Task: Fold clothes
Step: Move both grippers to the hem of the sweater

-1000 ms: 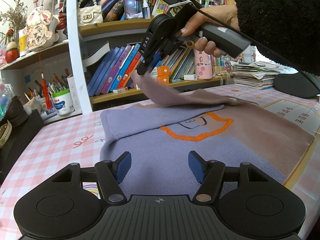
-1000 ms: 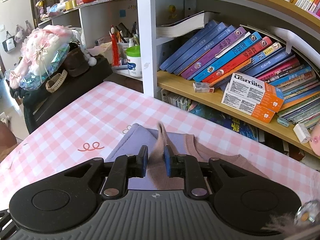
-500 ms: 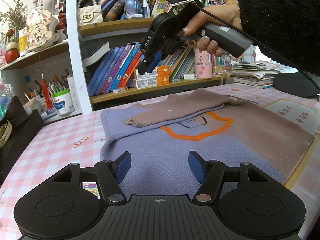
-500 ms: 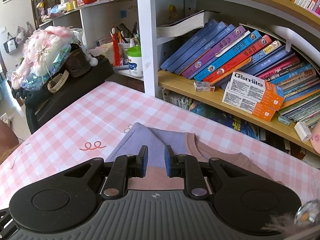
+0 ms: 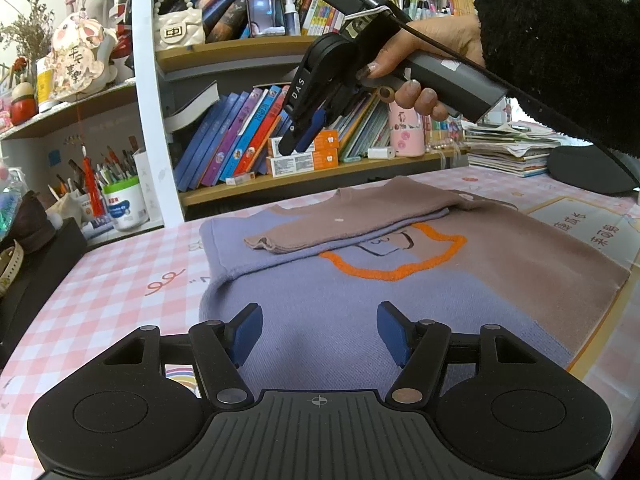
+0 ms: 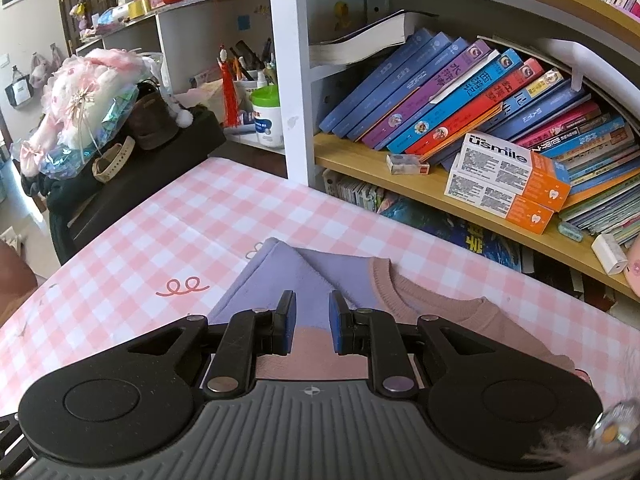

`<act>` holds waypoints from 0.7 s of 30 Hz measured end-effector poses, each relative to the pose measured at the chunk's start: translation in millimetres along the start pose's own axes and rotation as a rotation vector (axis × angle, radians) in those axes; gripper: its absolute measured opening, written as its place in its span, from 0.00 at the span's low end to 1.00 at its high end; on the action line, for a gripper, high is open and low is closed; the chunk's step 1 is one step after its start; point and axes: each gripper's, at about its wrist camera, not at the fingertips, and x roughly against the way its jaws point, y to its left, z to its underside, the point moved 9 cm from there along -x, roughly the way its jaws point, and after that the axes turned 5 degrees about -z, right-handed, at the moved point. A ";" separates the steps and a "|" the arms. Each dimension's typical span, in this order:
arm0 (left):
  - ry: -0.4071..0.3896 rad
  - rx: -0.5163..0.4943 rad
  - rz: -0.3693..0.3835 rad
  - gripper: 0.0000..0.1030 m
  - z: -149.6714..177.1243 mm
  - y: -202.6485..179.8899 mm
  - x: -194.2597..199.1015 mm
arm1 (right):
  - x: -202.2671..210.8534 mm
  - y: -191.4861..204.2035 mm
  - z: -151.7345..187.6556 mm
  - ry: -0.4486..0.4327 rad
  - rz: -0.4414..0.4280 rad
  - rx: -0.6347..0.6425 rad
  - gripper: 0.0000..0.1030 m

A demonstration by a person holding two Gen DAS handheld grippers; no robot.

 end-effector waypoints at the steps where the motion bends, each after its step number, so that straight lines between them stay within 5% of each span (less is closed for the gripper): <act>1: -0.001 0.001 0.001 0.63 0.0 0.2 0.2 | -0.1 0.6 1.2 0.001 -0.002 0.000 0.16; 7: 0.004 0.015 0.008 0.63 -0.4 2.5 -0.5 | 9.5 1.4 24.1 0.016 -0.009 0.014 0.16; 21: 0.034 0.027 -0.067 0.63 2.4 9.7 -5.0 | 113.1 -45.2 175.1 -0.010 0.102 -0.091 0.16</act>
